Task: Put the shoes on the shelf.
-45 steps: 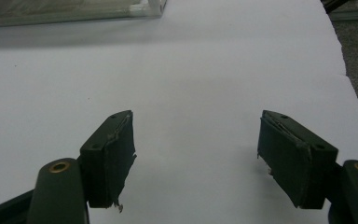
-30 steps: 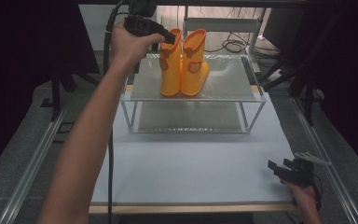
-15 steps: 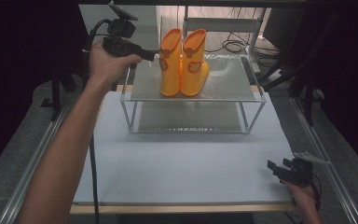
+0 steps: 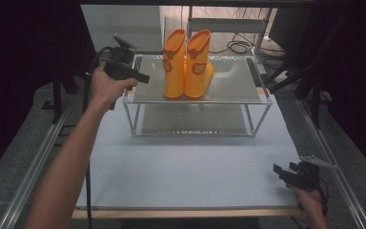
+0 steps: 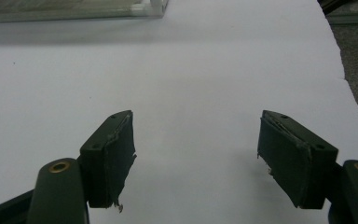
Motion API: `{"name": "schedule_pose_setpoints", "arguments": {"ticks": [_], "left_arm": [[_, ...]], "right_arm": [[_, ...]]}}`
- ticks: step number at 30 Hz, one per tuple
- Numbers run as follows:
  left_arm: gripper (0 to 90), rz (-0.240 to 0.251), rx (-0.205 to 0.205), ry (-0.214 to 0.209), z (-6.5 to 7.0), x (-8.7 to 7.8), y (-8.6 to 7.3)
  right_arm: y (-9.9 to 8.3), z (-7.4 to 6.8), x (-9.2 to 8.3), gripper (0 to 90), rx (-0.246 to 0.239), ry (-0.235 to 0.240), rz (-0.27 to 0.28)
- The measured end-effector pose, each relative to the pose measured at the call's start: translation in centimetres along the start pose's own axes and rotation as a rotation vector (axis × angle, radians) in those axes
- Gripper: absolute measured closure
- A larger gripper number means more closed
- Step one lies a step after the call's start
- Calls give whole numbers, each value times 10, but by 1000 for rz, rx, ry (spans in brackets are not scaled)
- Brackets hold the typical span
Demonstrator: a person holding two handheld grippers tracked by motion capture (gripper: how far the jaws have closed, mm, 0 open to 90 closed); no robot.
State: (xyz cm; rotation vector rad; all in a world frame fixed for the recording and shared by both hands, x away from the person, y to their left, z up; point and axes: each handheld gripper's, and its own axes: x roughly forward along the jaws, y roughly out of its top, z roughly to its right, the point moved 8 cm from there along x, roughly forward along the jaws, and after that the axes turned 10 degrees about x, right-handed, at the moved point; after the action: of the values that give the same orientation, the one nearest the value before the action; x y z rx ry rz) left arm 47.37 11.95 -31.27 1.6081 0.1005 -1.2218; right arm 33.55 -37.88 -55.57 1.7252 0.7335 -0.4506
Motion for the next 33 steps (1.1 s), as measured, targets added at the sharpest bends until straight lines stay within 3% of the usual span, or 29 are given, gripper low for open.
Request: {"name": "schedule_pose_setpoints", "arguments": {"ticks": [7,13,19,24,33], "left_arm": [[895,-52,-20,17,-6,47,-16],[894,-24,-50,50,-11,69,-16],[895,-8,-59,13,1,84,-6],[897,-14,-53,22,5,84,-2],[898,7,-65,-20,15,88,2]], "right_arm": [[-1,1,2,270,9,-2,-1],[-2,2,2,270,10,-4,-2],[-2,4,3,270,13,-7,0],[-2,4,3,270,12,-7,-2],[-3,1,3,270,14,-3,-5]]}}
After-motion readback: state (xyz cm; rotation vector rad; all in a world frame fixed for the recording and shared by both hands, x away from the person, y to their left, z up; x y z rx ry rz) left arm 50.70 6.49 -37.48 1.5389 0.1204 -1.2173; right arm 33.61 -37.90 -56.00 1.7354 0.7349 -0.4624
